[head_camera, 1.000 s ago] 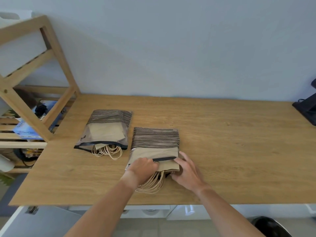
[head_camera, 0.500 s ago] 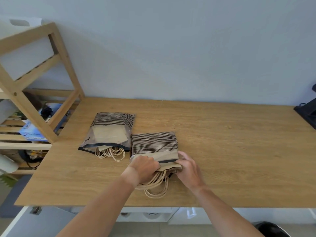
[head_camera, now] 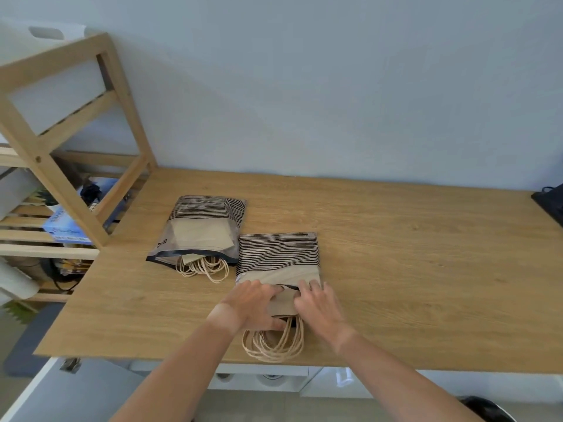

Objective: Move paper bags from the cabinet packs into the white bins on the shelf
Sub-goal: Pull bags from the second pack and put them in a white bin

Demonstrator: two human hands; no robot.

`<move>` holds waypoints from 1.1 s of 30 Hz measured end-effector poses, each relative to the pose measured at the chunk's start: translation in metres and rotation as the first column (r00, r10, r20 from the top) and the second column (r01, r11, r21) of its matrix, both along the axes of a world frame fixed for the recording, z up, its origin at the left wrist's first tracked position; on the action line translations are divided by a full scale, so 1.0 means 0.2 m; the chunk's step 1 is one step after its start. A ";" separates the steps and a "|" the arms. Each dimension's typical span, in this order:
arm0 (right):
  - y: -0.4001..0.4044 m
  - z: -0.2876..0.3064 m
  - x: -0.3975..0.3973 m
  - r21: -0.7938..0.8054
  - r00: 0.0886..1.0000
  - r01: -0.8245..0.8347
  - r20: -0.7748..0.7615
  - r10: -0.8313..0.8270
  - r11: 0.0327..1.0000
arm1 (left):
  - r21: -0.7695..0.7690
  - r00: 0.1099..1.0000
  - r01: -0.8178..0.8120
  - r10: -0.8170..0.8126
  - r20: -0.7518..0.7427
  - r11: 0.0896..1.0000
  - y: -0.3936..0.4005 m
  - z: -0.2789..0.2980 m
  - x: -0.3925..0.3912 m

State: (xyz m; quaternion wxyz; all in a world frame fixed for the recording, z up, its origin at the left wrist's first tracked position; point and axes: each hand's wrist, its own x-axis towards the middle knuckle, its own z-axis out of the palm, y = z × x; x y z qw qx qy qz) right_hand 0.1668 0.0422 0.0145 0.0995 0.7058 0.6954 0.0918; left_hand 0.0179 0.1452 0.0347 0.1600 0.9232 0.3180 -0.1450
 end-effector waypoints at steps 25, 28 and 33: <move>0.08 -0.21 0.27 -0.019 0.994 -0.113 0.001 0.113 0.993 | -0.934 -0.117 -0.357 0.993 0.016 -0.027 0.02 -0.23 0.06; 0.06 -0.21 0.32 0.007 0.991 -0.136 -0.012 0.136 0.991 | -0.962 -0.129 -0.259 0.990 -0.052 -0.084 0.03 -0.23 0.08; 0.04 -0.14 0.47 0.006 0.968 -0.247 0.034 0.247 0.969 | -0.985 0.065 -0.084 0.986 -0.157 -0.151 0.05 -0.22 0.06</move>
